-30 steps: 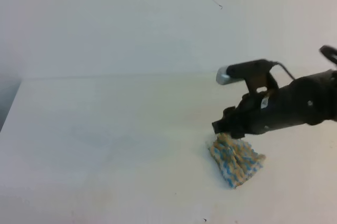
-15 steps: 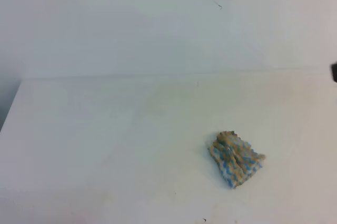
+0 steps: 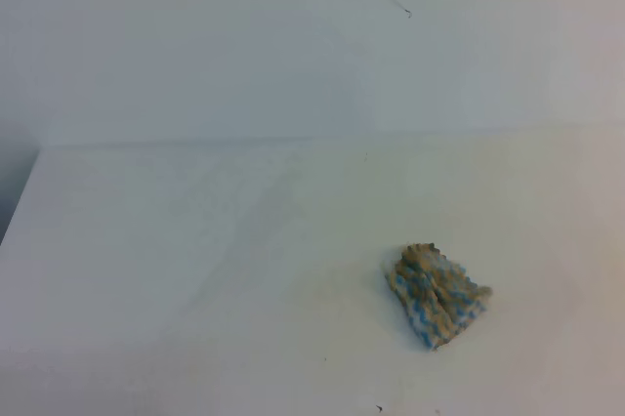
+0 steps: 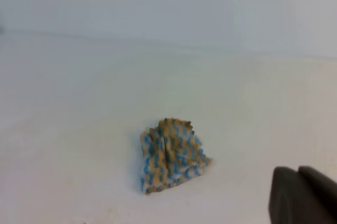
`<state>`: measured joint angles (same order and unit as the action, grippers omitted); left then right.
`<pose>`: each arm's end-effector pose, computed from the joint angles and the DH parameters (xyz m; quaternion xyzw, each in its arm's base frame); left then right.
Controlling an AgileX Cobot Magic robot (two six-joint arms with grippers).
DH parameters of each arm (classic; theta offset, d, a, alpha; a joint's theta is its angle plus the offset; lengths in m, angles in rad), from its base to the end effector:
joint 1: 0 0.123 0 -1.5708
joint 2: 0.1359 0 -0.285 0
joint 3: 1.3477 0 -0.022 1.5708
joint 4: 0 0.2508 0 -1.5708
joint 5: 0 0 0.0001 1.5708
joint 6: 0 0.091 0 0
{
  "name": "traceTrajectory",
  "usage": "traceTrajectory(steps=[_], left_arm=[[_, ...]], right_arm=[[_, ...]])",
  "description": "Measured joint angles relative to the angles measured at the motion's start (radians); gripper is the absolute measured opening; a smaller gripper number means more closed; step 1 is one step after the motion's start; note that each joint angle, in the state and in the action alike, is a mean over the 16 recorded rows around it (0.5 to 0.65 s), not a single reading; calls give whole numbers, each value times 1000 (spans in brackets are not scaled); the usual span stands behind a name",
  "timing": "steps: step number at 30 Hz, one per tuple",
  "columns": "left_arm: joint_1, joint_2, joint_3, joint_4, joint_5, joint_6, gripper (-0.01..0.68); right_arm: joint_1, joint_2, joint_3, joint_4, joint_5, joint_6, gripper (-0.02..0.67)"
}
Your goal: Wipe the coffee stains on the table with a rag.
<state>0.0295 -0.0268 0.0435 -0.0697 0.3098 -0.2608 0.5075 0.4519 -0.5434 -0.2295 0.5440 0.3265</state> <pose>0.0537 -0.0004 0.1720 -0.1330 0.7749 -0.0999 0.6098 0.0843 0.0346 0.3159 -0.1209 0.8108 0.1327 0.5572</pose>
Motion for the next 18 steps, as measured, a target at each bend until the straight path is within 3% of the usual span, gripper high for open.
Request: traceTrajectory(steps=[13, 18], left_arm=[[0, 0, 0, 0, 0, 0, 1], [0, 0, 0, 0, 0, 0, 1]], right_arm=[[-5, -51, 50, -15, 35, 6, 0], [-62, -90, 85, -19, -38, -49, 0]])
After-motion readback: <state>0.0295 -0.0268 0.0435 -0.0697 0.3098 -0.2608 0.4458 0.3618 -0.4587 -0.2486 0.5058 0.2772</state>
